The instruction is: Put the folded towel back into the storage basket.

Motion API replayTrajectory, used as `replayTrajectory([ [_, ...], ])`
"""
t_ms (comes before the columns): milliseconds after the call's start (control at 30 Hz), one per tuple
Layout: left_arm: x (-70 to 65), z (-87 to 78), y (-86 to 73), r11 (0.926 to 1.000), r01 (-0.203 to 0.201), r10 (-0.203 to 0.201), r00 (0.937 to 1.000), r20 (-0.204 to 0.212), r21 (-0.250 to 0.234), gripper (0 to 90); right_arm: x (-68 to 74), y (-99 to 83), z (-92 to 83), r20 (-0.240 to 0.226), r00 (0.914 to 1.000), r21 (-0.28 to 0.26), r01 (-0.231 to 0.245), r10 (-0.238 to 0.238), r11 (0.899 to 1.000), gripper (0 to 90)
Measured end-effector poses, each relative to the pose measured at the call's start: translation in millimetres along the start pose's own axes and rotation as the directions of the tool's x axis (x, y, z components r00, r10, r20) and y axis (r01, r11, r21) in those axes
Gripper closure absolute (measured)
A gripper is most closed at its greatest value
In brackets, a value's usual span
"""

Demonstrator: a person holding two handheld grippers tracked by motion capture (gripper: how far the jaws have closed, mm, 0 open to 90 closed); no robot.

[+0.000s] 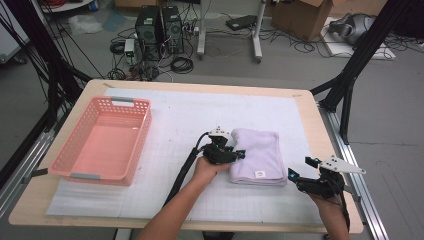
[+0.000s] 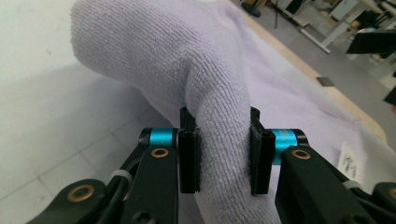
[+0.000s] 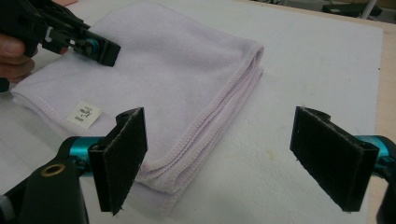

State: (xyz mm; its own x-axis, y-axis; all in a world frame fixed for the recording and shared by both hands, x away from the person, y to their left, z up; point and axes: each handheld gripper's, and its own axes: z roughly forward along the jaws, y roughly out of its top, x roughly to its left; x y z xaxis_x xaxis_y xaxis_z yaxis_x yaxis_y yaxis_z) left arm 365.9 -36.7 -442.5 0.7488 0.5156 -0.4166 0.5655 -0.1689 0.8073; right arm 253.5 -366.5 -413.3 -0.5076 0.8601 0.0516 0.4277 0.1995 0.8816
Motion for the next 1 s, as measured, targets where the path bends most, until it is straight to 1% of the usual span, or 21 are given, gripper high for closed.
replayTrajectory([
  [67,-0.7,-3.4,1.4,0.9996,-0.025,0.025,0.9996,0.014,-0.012,71.2,-0.2,-0.1,-0.5,0.001,1.0000,0.001,0.002,-0.002,1.000,17.6],
  [167,-0.6,-8.8,3.6,0.9987,-0.041,0.042,0.9989,0.021,-0.030,71.3,-1.1,-0.1,-1.0,0.003,1.0000,-0.001,-0.002,0.002,1.000,17.6],
  [267,-0.4,-15.8,6.0,0.9973,-0.048,0.050,0.9981,0.035,-0.056,71.5,-2.7,-0.1,-2.4,0.004,1.0000,-0.009,-0.004,0.004,1.000,17.6],
  [333,-0.4,-20.5,7.5,0.9963,-0.050,0.053,0.9978,0.041,-0.069,71.6,-2.4,0.2,-2.9,0.004,0.9999,-0.012,-0.016,0.016,1.000,17.6],
  [400,-0.6,-25.4,8.9,0.9947,-0.063,0.066,0.9968,0.044,-0.081,71.8,-2.8,0.3,-2.5,0.004,1.0000,-0.014,-0.009,0.009,1.000,17.6],
  [500,-1.2,-33.3,10.8,0.9910,-0.094,0.098,0.9942,0.043,-0.095,72.0,-2.4,0.5,-2.2,0.003,1.0000,-0.014,-0.009,0.009,1.000,17.6],
  [633,-2.9,-42.2,13.1,0.9874,-0.106,0.112,0.9926,0.047,-0.118,72.2,-2.2,0.9,-2.3,0.001,1.0000,-0.014,-0.010,0.010,1.000,17.6],
  [733,-4.1,-49.5,15.2,0.9824,-0.126,0.134,0.9898,0.048,-0.138,72.6,-1.5,1.2,-2.1,0.000,1.0000,-0.015,-0.007,0.007,1.000,17.6],
  [800,-5.4,-55.3,16.7,0.9762,-0.148,0.158,0.9863,0.049,-0.158,72.9,-1.1,1.6,-2.3,0.000,0.9999,-0.017,-0.010,0.010,1.000,17.6],
  [867,-6.3,-59.7,17.7,0.9714,-0.168,0.178,0.9830,0.047,-0.168,73.1,-1.1,1.9,-2.6,0.001,0.9999,-0.020,-0.010,0.010,1.000,17.6],
  [900,-7.2,-62.8,18.4,0.9682,-0.180,0.191,0.9803,0.049,-0.174,73.2,-1.1,2.0,-2.6,0.000,0.9999,-0.020,-0.011,0.011,1.000,17.6],
  [1000,-8.5,-71.1,20.4,0.9572,-0.221,0.232,0.9721,0.038,-0.187,73.6,-1.3,1.9,-2.1,-0.002,1.0000,-0.019,-0.008,0.008,1.000,17.6],
])
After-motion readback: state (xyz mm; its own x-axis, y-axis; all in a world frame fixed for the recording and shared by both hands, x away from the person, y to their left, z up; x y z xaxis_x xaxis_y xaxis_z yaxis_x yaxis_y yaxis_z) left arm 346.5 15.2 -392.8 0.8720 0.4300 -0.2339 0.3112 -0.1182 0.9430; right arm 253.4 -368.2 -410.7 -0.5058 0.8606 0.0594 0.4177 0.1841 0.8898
